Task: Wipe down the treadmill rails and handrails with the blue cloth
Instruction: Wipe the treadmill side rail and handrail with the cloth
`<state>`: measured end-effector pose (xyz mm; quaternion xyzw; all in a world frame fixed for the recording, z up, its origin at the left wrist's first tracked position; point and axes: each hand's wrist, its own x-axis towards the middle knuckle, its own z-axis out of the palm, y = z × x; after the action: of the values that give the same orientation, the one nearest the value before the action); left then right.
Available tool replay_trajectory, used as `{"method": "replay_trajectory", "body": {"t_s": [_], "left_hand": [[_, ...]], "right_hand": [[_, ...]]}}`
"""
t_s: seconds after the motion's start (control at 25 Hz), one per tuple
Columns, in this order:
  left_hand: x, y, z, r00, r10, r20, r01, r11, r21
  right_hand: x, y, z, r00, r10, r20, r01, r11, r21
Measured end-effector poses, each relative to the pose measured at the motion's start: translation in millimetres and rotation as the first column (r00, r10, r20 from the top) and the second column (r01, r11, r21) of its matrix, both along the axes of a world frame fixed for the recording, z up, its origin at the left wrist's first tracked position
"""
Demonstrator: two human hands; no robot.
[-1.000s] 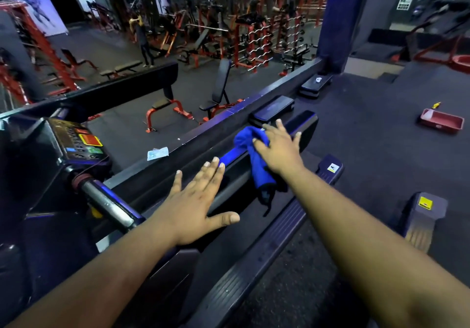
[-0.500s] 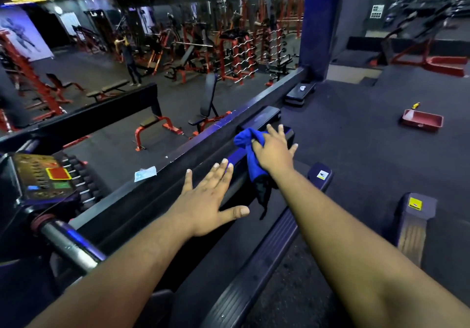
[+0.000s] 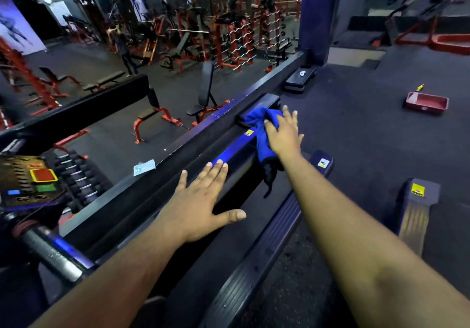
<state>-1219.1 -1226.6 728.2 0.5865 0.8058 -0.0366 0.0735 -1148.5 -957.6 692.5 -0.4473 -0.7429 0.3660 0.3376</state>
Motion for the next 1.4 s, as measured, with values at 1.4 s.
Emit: {"method": "replay_trajectory", "body": {"t_s": [1.4], "left_hand": [[8.5,-65.2,0.5,0.995,0.068,-0.077,-0.063,0.996,0.067]], "right_hand": [[19.2,-75.5,4.9,0.959,0.093,0.269,-0.154,0.964,0.216]]}}
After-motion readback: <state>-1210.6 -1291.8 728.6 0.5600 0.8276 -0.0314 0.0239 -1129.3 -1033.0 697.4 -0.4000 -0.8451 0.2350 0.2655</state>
